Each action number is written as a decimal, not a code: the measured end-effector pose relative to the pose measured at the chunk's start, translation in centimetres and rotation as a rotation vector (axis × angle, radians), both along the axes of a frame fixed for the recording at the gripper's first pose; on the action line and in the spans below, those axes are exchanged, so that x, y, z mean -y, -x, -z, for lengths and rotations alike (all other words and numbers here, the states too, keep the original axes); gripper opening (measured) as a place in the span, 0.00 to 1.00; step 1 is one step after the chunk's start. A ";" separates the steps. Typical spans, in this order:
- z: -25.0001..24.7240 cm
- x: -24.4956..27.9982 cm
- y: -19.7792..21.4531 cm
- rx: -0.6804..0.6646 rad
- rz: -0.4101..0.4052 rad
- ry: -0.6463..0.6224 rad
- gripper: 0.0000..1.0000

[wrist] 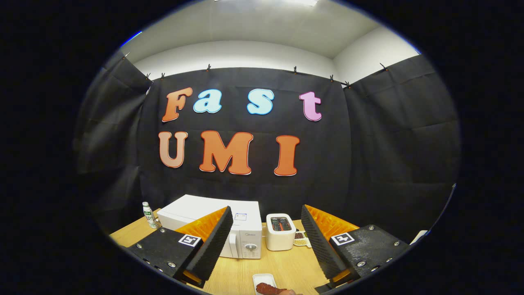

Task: Open the microwave, put the food inside, and close the microwave door.

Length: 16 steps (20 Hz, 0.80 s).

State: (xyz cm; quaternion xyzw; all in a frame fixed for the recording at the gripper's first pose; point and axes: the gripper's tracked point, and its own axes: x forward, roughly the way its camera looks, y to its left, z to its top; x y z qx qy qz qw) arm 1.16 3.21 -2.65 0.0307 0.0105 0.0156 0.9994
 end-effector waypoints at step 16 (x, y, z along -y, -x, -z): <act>6.3 -4.0 -3.6 -0.088 -0.047 -0.028 0.99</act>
